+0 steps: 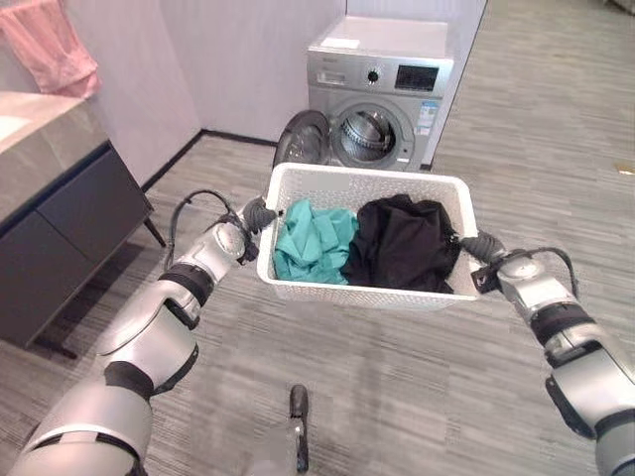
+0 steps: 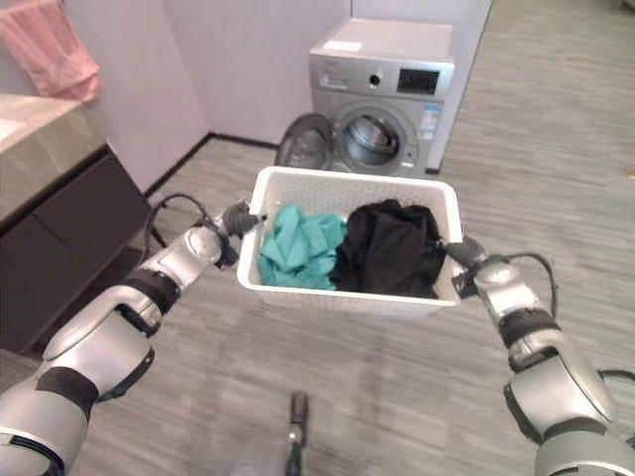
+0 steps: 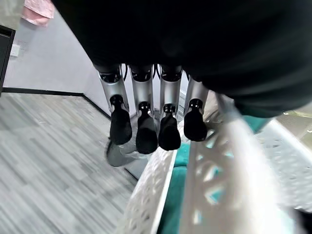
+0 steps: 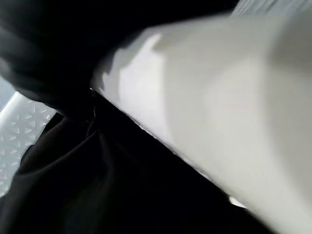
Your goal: Grab the laundry basket,head to the washer,open it,put in the laundry and shut it.
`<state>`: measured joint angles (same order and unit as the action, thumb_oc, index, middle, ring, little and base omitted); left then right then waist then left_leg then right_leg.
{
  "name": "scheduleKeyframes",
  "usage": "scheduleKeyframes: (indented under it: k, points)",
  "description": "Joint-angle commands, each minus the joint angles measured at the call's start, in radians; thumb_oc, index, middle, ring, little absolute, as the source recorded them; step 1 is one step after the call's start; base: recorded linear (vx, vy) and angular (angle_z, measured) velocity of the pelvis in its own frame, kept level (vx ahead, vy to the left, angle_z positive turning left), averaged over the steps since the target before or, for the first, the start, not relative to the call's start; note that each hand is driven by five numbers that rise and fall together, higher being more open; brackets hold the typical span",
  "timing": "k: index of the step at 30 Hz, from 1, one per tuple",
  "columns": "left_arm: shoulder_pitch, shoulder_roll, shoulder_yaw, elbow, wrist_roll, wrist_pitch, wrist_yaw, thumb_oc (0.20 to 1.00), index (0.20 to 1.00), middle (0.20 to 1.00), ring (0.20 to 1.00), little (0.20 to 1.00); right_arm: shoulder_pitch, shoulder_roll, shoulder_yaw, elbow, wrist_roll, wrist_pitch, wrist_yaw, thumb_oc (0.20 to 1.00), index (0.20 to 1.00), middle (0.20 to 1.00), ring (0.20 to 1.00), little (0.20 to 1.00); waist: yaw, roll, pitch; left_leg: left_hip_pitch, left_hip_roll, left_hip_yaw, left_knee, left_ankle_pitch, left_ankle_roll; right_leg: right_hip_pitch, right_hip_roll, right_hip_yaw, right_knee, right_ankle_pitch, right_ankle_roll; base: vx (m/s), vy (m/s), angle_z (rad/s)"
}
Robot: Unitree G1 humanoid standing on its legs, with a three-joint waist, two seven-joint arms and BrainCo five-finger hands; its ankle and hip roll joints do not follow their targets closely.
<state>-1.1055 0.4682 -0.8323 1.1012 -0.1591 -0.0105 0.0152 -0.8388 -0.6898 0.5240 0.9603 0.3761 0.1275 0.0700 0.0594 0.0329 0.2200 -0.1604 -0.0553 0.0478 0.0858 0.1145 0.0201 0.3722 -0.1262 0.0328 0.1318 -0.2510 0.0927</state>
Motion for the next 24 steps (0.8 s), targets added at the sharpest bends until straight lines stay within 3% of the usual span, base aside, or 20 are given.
scheduleKeyframes:
  k: [1, 2, 4, 5, 6, 7, 10, 11, 12, 13, 14, 16, 19, 24]
  points:
    - [-0.052, 0.118, 0.038, 0.07, -0.034, -0.014, 0.057, 0.2, 0.2, 0.2, 0.2, 0.2, -0.091, -0.11, -0.074, 0.101, 0.014, -0.055, -0.051, 0.2, 0.2, 0.2, 0.2, 0.2, 0.05, -0.022, -0.139, 0.018, 0.014, -0.024, -0.031, 0.01, -0.013, -0.148, 0.108, 0.001, 0.215, 0.194, 0.039, 0.41, 0.177, -0.35]
    - [-0.052, 0.122, 0.036, 0.066, -0.034, -0.015, 0.057, 0.2, 0.2, 0.2, 0.2, 0.2, -0.09, -0.108, -0.085, 0.11, 0.018, -0.053, -0.049, 0.2, 0.2, 0.2, 0.2, 0.2, 0.043, -0.012, -0.132, 0.044, 0.02, -0.013, -0.029, -0.005, 0.002, -0.195, 0.099, -0.006, 0.343, 0.272, 0.07, 0.37, 0.186, -0.4]
    - [-0.054, 0.126, 0.033, 0.068, -0.029, -0.011, 0.055, 0.2, 0.2, 0.2, 0.2, 0.2, -0.1, -0.111, -0.101, 0.133, 0.031, -0.049, -0.043, 0.2, 0.2, 0.2, 0.2, 0.2, 0.02, 0.008, -0.121, 0.108, 0.023, -0.005, -0.041, -0.041, 0.023, -0.28, 0.062, -0.06, 0.542, 0.34, 0.106, 0.28, 0.213, -0.16]
    - [-0.052, 0.134, 0.036, 0.077, -0.025, -0.009, 0.057, 0.2, 0.2, 0.2, 0.2, 0.2, -0.111, -0.109, -0.102, 0.147, 0.031, -0.049, -0.04, 0.2, 0.2, 0.2, 0.2, 0.2, 0.009, 0.028, -0.115, 0.146, 0.024, -0.01, -0.048, -0.057, 0.037, -0.323, 0.04, -0.096, 0.632, 0.353, 0.103, 0.38, 0.289, 0.2]
    - [-0.057, 0.149, 0.03, 0.087, -0.019, -0.006, 0.055, 0.2, 0.2, 0.2, 0.2, 0.2, -0.116, -0.119, -0.106, 0.172, 0.03, -0.045, -0.034, 0.2, 0.2, 0.2, 0.2, 0.2, -0.001, 0.058, -0.109, 0.195, 0.036, -0.019, -0.06, -0.074, 0.05, -0.391, -0.014, -0.159, 0.688, 0.333, 0.085, 0.3, 0.21, 0.26]
    - [-0.057, 0.15, 0.03, 0.087, -0.019, -0.006, 0.054, 0.2, 0.2, 0.2, 0.2, 0.2, -0.117, -0.119, -0.105, 0.173, 0.03, -0.045, -0.033, 0.2, 0.2, 0.2, 0.2, 0.2, -0.004, 0.054, -0.107, 0.197, 0.031, -0.021, -0.06, -0.075, 0.05, -0.391, -0.02, -0.16, 0.695, 0.327, 0.085, 0.32, 0.153, 0.03]
    - [-0.086, 0.145, 0.02, 0.09, -0.014, -0.007, 0.058, 0.2, 0.2, 0.2, 0.2, 0.2, -0.137, -0.145, -0.095, 0.214, 0.036, -0.045, -0.032, 0.2, 0.2, 0.2, 0.2, 0.2, -0.02, 0.055, -0.105, 0.244, 0.029, -0.047, -0.071, -0.1, 0.041, -0.461, -0.029, -0.202, 0.566, 0.256, 0.049, 0.35, -0.015, -0.02]
    - [-0.117, 0.134, 0.004, 0.089, 0.008, -0.011, 0.062, 0.2, 0.2, 0.2, 0.2, 0.2, -0.158, -0.18, -0.073, 0.237, 0.036, -0.042, -0.021, 0.2, 0.2, 0.2, 0.2, 0.2, -0.038, 0.037, -0.099, 0.271, 0.021, -0.076, -0.068, -0.137, 0.019, -0.483, -0.024, -0.209, 0.336, 0.211, 0.04, 0.4, -0.13, 0.26]
    - [-0.117, 0.133, 0.004, 0.09, 0.008, -0.011, 0.062, 0.2, 0.2, 0.2, 0.2, 0.2, -0.158, -0.18, -0.072, 0.238, 0.037, -0.042, -0.02, 0.2, 0.2, 0.2, 0.2, 0.2, -0.041, 0.041, -0.096, 0.277, 0.025, -0.079, -0.067, -0.141, 0.018, -0.472, -0.021, -0.214, 0.327, 0.211, 0.039, 0.47, -0.223, 0.33]
    - [-0.12, 0.125, 0.004, 0.096, 0.021, -0.014, 0.061, 0.2, 0.2, 0.2, 0.2, 0.2, -0.158, -0.191, -0.071, 0.241, 0.038, -0.039, -0.017, 0.2, 0.2, 0.2, 0.2, 0.2, -0.052, 0.023, -0.099, 0.293, 0.01, -0.098, -0.07, -0.166, 0.008, -0.496, -0.017, -0.176, 0.162, 0.229, 0.049, 0.2, -0.104, 0.45]
    - [-0.12, 0.124, 0.004, 0.097, 0.021, -0.014, 0.061, 0.2, 0.2, 0.2, 0.2, 0.2, -0.158, -0.191, -0.071, 0.242, 0.038, -0.039, -0.017, 0.2, 0.2, 0.2, 0.2, 0.2, -0.052, 0.026, -0.098, 0.297, 0.014, -0.098, -0.07, -0.169, 0.008, -0.489, -0.013, -0.178, 0.154, 0.232, 0.048, 0.29, -0.154, 0.43]
    - [-0.111, 0.114, 0.013, 0.111, 0.032, -0.018, 0.06, 0.2, 0.2, 0.2, 0.2, 0.2, -0.154, -0.195, -0.071, 0.239, 0.035, -0.035, -0.008, 0.2, 0.2, 0.2, 0.2, 0.2, -0.063, 0.015, -0.096, 0.323, 0.006, -0.113, -0.072, -0.2, -0.001, -0.509, -0.02, -0.129, 0.002, 0.298, 0.071, 0.28, -0.14, 0.4]
    - [-0.083, 0.12, 0.03, 0.107, 0.045, -0.024, 0.065, 0.2, 0.2, 0.2, 0.2, 0.2, -0.13, -0.189, -0.08, 0.217, 0.018, -0.034, 0.001, 0.2, 0.2, 0.2, 0.2, 0.2, -0.081, 0.007, -0.092, 0.374, 0.005, -0.139, -0.057, -0.258, -0.011, -0.553, -0.052, -0.116, -0.152, 0.383, 0.103, 0.45, -0.214, 0.47]
    - [-0.1, 0.122, 0.019, 0.12, 0.047, -0.027, 0.072, 0.2, 0.2, 0.2, 0.2, 0.2, -0.146, -0.183, -0.05, 0.199, 0.006, -0.031, 0.002, 0.2, 0.2, 0.2, 0.2, 0.2, -0.097, -0.012, -0.14, 0.451, 0.042, -0.161, -0.044, -0.308, -0.04, -0.507, -0.046, -0.114, -0.133, 0.411, 0.096, 0.38, -0.224, 0.2]
